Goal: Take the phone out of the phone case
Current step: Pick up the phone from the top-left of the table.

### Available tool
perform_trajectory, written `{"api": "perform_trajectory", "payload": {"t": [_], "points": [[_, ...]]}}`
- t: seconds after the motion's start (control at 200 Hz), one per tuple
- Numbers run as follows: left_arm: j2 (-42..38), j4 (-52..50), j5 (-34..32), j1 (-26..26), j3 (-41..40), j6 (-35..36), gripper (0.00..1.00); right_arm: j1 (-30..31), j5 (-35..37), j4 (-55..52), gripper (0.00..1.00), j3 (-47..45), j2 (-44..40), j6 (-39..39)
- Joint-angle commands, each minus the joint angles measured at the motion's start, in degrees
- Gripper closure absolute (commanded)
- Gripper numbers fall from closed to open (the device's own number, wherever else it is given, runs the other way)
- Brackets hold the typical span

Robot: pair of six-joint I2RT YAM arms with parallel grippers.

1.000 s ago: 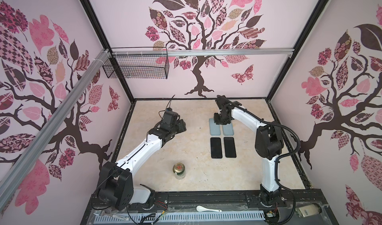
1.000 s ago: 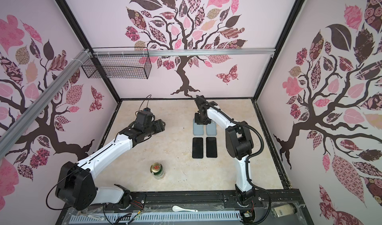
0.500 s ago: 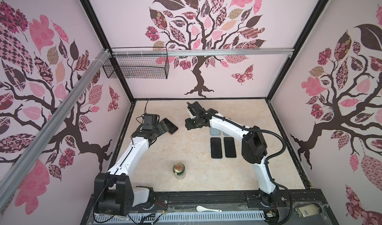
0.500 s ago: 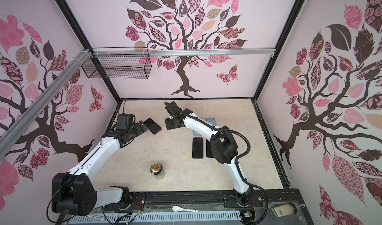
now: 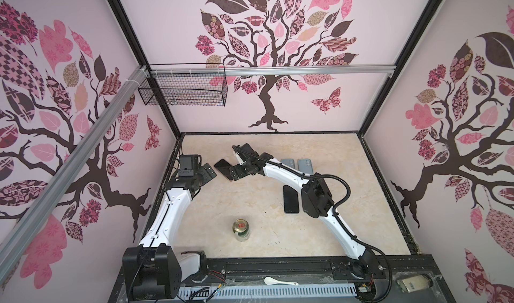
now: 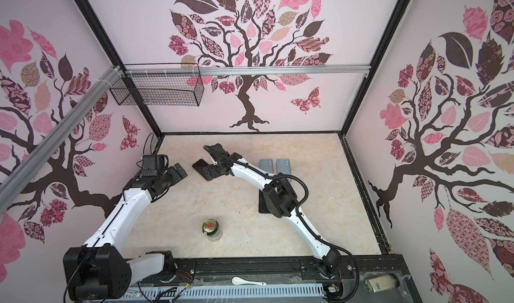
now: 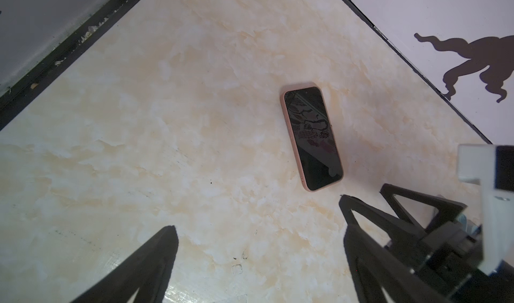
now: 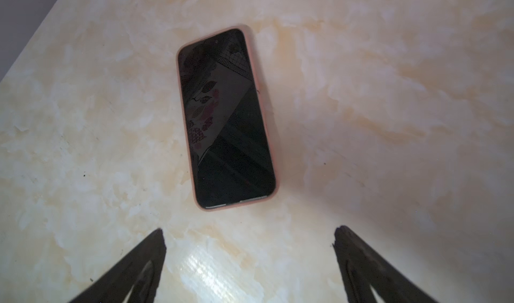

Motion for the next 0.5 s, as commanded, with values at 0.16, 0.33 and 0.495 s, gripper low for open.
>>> {"api": "perform_trajectory", "payload": {"t": [0.16,0.33,0.495], "points": [[-1.07,-1.55,1.00,0.37,0.71,1.77,0.04,0.52,-1.50,3.48,0.00,7.23,8.31,-4.58],[-0.82,-1.38,1.12,0.41,0.45,2.06,0.04,0.59,-1.29,5.05,0.00,8.74,10.75,-5.95],[-0.39,-1.21,1.17,0.42,0.52,2.34,0.04,1.32,-1.53,5.40,0.01,9.82,12.59,-8.41]]}}
